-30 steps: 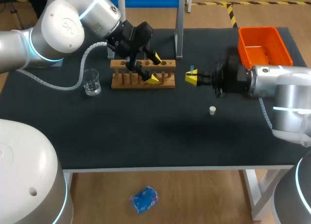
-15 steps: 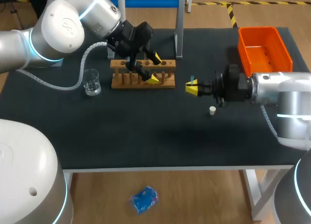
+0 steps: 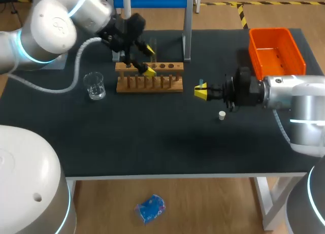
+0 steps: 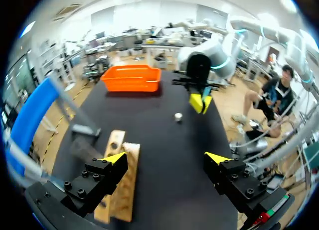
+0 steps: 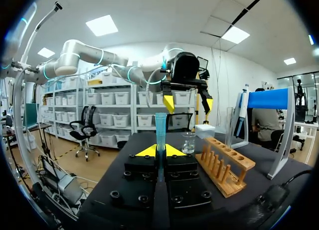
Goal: Invert the test tube, pick up the pipette, mount the tip to pipette, aspirate from beaker and dispense into the tube, eject the tip, return the pipette, and cap with the stopper.
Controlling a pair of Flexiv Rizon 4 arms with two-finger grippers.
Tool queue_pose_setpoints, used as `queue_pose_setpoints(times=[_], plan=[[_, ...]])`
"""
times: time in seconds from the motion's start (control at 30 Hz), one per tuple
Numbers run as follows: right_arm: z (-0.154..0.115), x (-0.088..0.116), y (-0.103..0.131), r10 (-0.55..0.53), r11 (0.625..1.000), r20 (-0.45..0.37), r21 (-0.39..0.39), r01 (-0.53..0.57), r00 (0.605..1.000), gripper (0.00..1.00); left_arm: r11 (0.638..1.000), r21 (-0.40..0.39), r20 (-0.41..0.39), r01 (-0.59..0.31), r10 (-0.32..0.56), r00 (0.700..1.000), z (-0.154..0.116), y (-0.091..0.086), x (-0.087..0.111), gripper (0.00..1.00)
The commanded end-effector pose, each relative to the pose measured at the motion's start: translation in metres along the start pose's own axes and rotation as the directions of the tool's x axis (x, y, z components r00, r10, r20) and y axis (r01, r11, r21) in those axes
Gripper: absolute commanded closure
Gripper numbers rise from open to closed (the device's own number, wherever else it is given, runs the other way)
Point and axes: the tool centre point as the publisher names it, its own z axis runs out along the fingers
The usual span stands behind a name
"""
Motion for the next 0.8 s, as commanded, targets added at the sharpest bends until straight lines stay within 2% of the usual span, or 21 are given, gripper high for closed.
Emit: queue_pose_setpoints(times=[0.03,0.23,0.8], plan=[[-0.001,0.001,0.001,0.0,1.0,0.001,0.003,0.0,1.0,1.0,0.998,0.054,0.11,0.027,-0.033,0.993,-0.06,0.033,0.018,0.0],[-0.001,0.001,0.001,0.0,1.0,0.001,0.003,0.0,1.0,1.0,0.996,0.049,0.226,0.081,-0.089,0.97,-0.107,0.059,0.021,0.0],[-0.001,0.001,0.001,0.0,1.0,0.001,0.003,0.0,1.0,1.0,0.996,0.049,0.226,0.081,-0.089,0.97,-0.107,0.059,0.021,0.0]])
